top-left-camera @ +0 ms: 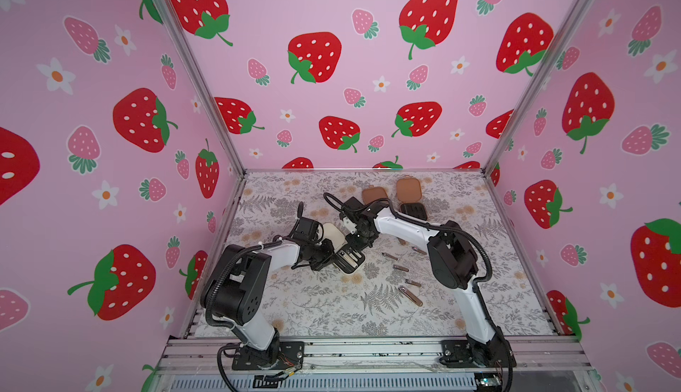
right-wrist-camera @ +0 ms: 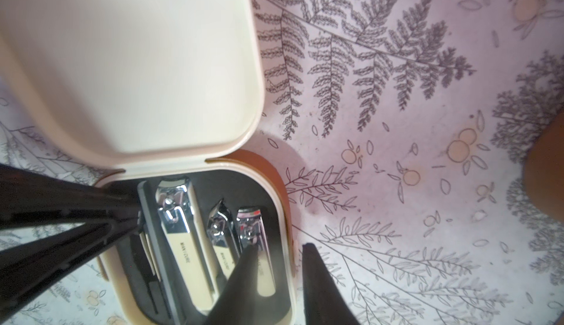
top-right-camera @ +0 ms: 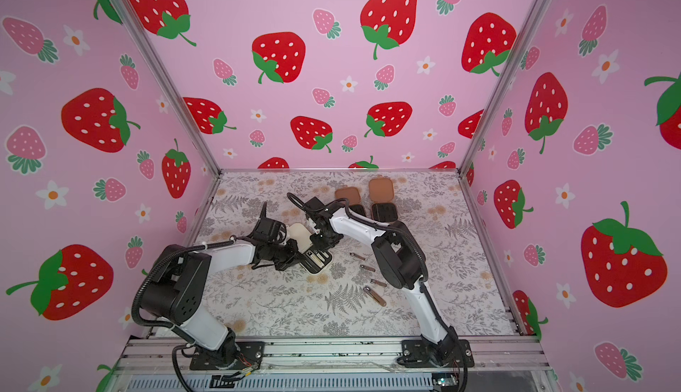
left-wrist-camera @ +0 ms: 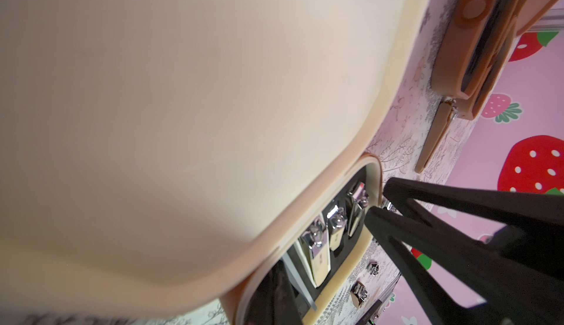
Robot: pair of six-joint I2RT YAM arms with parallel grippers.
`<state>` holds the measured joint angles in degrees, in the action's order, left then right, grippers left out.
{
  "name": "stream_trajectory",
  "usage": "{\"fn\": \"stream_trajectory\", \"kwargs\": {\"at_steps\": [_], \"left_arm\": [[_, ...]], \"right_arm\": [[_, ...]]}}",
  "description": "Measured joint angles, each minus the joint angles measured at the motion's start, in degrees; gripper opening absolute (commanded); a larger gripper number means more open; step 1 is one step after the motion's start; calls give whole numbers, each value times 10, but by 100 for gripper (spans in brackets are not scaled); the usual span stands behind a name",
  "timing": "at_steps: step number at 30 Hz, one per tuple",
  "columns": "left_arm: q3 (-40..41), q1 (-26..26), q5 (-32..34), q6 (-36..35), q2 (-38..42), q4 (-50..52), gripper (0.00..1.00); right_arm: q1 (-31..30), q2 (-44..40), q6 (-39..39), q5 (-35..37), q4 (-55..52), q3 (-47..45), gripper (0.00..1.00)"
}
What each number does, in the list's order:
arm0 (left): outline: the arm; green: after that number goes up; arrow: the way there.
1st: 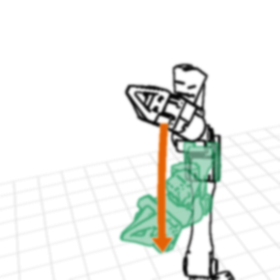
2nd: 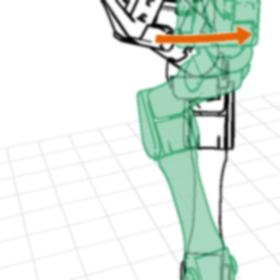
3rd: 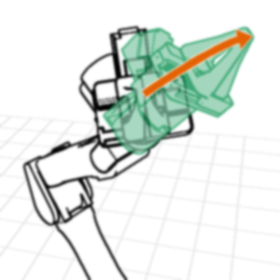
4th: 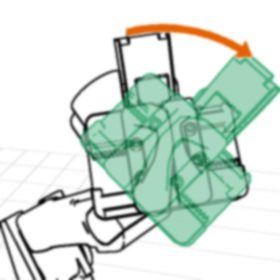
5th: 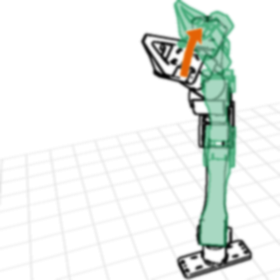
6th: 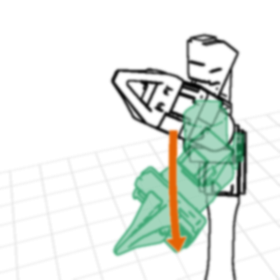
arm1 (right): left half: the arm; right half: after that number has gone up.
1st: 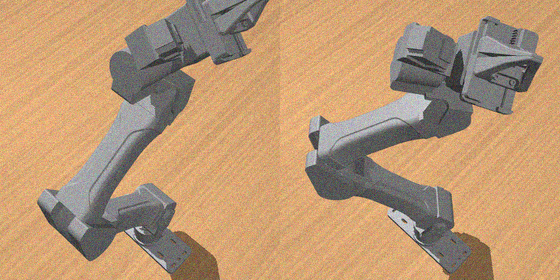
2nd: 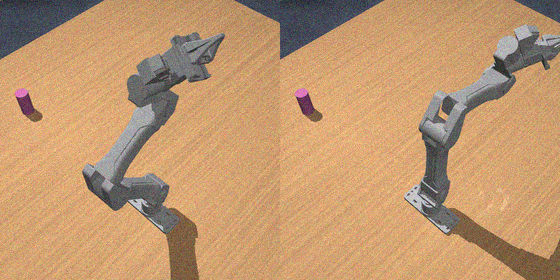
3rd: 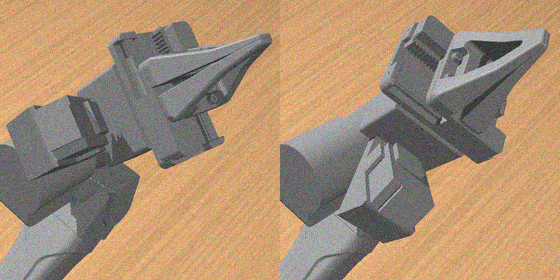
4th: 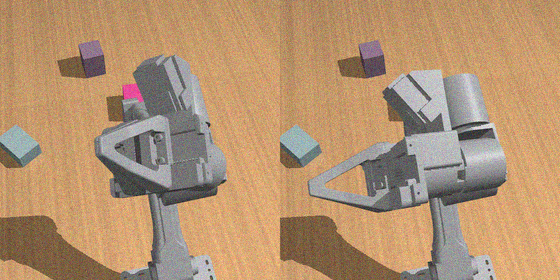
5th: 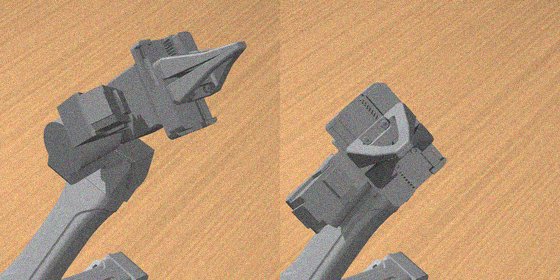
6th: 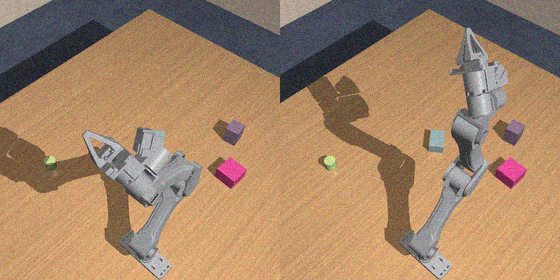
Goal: Organize nail clipper sets
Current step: Place the nail clipper in the storage box.
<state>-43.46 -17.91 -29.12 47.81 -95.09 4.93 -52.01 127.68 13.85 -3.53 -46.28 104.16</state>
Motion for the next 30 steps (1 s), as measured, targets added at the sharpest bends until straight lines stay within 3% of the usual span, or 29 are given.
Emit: {"fn": "stream_trajectory", "kwargs": {"at_steps": [30], "left_arm": [[0, 0, 0, 0, -1, 0, 0]], "right_arm": [[-2, 9, 20, 1, 7, -6, 27]]}}
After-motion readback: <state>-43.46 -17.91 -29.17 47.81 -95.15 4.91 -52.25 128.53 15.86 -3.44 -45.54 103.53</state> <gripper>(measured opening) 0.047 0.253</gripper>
